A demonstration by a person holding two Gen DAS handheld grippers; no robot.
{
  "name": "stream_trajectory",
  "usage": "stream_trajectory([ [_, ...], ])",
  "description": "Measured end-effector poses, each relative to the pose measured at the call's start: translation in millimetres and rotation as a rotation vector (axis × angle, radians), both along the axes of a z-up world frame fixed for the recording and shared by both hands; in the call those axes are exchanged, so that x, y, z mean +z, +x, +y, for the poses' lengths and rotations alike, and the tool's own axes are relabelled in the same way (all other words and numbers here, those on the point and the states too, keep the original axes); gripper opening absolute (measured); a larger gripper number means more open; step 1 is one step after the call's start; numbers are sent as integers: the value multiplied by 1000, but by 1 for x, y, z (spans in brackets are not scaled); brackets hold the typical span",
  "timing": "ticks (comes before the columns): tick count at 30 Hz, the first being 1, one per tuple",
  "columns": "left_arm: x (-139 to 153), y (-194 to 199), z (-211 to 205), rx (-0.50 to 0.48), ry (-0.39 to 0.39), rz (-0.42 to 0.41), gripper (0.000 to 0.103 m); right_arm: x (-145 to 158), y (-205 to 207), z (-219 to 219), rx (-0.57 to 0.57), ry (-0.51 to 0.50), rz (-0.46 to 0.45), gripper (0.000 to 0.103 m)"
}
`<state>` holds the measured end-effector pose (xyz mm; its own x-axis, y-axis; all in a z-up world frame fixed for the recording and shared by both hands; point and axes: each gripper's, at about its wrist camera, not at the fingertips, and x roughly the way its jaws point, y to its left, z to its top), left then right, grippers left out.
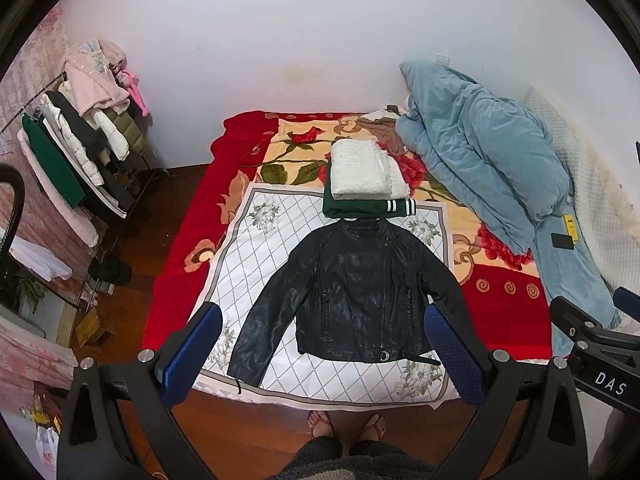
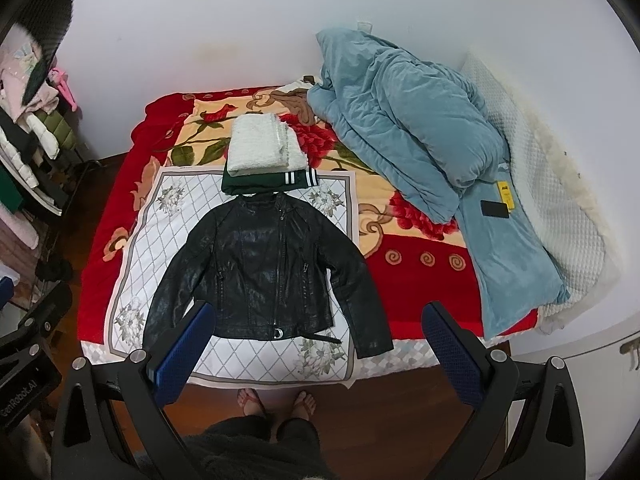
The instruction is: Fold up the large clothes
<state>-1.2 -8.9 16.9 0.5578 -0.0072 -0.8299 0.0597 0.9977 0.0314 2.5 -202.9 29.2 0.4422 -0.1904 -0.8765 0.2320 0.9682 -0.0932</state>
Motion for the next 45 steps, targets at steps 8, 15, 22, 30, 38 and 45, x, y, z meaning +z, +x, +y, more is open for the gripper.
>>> stream_trajectory([
  [8,0,-1,1,-3,-1,0,103,2,4,2,6,-2,1,103],
  [15,8,8,1,0,-4,5,103,1,4,4,9,-2,0,103],
  [22,5,5,2,0,-4,3,103,1,3,5,7,-2,-3,103],
  [30,7,5,1,0,-5,1,103,2,3,4,7,-1,-4,103],
  [38,6,6,0,0,-8,-1,103,2,4,10,17,-2,-10,103],
  [45,6,7,0,-1,-7,-3,103,5,5,13,19,1,-17,103],
])
